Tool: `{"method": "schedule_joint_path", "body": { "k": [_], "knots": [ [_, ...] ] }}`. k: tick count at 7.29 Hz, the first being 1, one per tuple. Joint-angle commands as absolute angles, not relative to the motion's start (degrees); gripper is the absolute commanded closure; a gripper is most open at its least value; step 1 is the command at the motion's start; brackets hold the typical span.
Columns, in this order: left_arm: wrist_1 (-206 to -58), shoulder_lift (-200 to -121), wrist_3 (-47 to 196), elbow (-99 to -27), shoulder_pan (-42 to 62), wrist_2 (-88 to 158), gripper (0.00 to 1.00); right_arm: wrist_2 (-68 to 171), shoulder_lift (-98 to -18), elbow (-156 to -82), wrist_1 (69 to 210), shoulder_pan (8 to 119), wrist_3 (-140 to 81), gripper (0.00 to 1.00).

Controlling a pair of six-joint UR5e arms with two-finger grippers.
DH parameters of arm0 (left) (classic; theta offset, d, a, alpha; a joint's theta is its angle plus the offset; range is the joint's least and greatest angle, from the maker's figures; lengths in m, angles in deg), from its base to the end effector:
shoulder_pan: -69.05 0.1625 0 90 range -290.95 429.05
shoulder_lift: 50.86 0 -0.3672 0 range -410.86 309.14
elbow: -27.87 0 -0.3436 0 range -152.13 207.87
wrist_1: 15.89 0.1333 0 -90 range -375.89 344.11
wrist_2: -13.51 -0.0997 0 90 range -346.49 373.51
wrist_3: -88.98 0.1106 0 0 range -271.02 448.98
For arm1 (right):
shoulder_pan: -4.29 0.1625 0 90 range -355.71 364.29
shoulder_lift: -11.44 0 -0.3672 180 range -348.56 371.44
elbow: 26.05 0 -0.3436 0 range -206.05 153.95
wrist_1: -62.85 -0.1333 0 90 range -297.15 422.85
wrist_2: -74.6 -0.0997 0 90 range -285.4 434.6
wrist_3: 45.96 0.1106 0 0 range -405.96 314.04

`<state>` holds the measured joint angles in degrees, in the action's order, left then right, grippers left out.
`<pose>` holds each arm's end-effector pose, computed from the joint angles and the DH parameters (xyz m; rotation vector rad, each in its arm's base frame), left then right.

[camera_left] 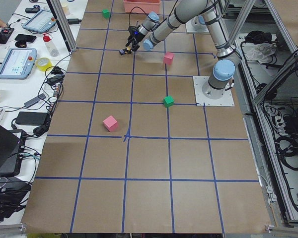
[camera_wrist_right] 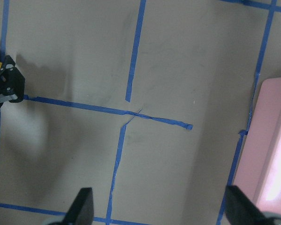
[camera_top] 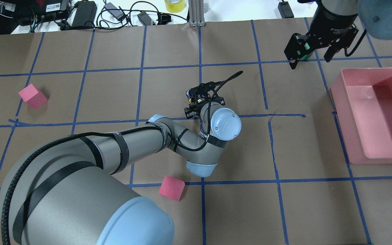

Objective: Align button upright
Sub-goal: 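Reach the left gripper to the lying switch while the right arm withdraws, then grasp the switch body with the left gripper and lift it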

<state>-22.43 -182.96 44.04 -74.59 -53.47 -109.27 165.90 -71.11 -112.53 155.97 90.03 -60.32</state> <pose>-0.3724 -0.4476 0.1218 -0.5150 2.7669 -1.0806 0.0941 -0.4969 0.3911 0.2750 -3.1092 -0.0275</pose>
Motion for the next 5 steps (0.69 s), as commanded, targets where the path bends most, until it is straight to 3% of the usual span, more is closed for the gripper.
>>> {"method": "schedule_joint_path", "body": {
  "k": [1, 5],
  "knots": [
    [-22.48, -182.09, 44.68, -75.74, -53.47, -109.1, 0.89, 166.88, -72.84, -113.15, 154.53, 90.16, -63.94, 0.0],
    [-40.62, -169.91, 50.14, -71.02, -47.53, -95.45, 0.87, 166.53, -72.94, -113.42, 154.78, 89.89, -64.24, 0.0]
  ]
}}
